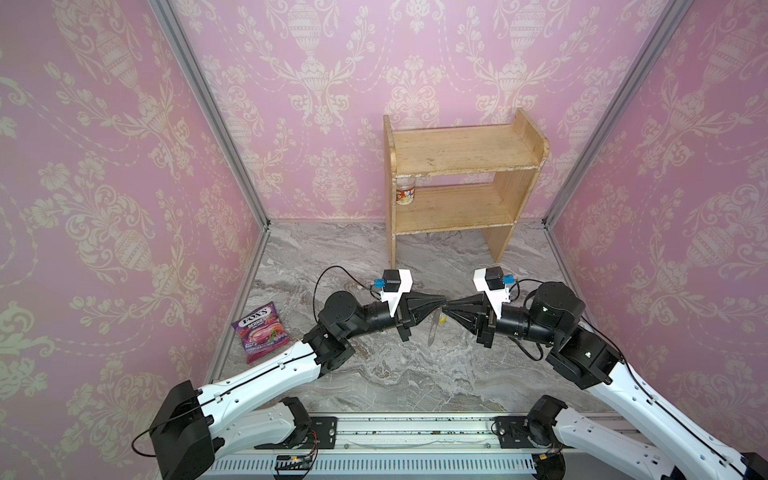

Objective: Put the keys on the keyring

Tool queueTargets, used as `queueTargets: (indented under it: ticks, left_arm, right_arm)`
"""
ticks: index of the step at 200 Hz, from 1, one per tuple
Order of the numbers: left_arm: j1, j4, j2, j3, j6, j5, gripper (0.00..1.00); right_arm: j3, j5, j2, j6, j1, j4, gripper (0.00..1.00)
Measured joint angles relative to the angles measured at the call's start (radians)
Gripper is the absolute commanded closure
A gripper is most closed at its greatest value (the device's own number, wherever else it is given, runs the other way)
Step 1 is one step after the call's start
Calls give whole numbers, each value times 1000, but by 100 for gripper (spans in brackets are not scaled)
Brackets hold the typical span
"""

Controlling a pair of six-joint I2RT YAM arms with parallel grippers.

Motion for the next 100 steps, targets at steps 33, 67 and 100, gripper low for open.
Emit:
queueTargets:
  ticks: [33,67,100]
  left_arm:
    - [0,9,0,0,-3,4,100]
    - [0,22,-2,0,-3,9,100]
    - [0,24,-5,0,-3,19,100]
  right_arm:
    - [0,-6,0,15,0,14,93]
    - [0,-17,-5,25,-4,24,100]
    - [0,-27,-6,26,-4,26,100]
